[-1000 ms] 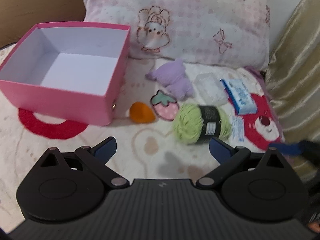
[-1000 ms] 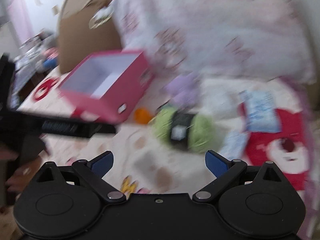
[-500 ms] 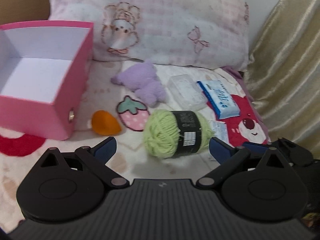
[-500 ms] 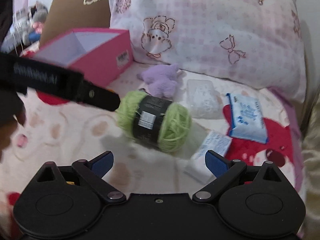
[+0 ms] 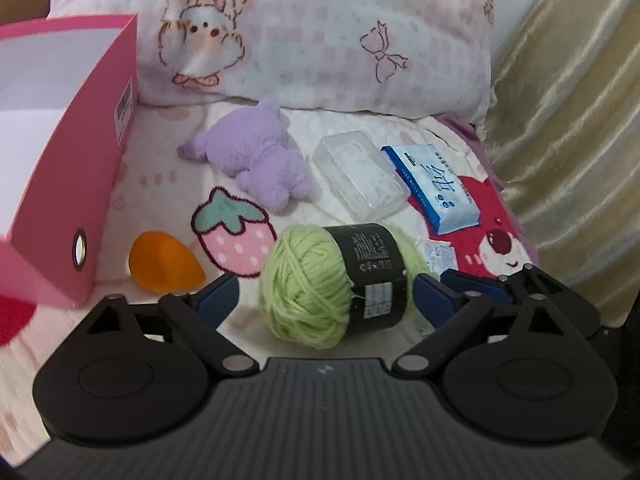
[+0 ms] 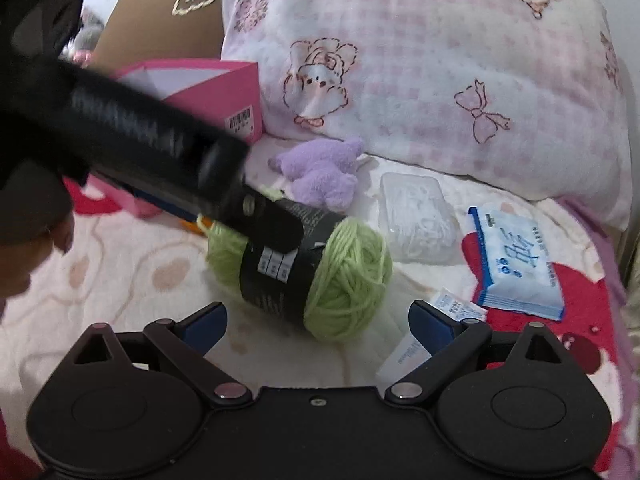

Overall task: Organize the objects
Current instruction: 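Close the left gripper on the green yarn skein, then lift the yarn skein with the left gripper and carry it over the pink box, then lower the yarn into the pink box and open the left gripper, then withdraw the left gripper from the pink box, then move the left gripper to the white soap box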

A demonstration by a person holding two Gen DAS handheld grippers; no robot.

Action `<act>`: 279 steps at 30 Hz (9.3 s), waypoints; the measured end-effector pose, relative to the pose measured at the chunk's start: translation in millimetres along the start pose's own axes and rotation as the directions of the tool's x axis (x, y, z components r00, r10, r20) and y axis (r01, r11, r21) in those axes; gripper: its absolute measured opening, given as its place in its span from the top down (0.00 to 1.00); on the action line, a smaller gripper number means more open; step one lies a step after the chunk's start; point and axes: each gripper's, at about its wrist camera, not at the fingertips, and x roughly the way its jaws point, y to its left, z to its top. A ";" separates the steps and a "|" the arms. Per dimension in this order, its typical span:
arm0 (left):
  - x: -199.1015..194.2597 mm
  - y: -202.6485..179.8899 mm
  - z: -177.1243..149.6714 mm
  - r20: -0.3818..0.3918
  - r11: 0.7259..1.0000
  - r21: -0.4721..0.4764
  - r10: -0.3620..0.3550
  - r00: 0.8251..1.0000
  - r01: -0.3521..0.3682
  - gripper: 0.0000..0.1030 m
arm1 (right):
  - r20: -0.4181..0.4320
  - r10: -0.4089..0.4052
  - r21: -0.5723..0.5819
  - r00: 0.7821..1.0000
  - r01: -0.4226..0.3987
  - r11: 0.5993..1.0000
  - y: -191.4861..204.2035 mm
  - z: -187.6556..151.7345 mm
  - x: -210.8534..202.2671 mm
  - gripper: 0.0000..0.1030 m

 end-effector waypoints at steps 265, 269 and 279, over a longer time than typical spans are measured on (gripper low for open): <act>-192.9 -23.7 15.5 -0.218 0.998 -0.040 0.040 0.975 -0.050 0.11 | -0.165 0.174 -0.107 0.971 -0.193 0.975 19.8 89.4 -163.2 0.14; -178.2 -27.6 12.3 -0.207 0.998 -0.030 0.054 0.977 -0.061 0.11 | -0.170 0.155 -0.204 0.973 -0.188 0.961 9.9 76.6 -158.6 0.14; -115.1 -35.8 -3.3 -0.223 0.995 -0.037 0.083 0.971 -0.093 0.11 | -0.188 0.159 -0.298 0.969 -0.211 0.931 -19.0 49.2 -128.9 0.15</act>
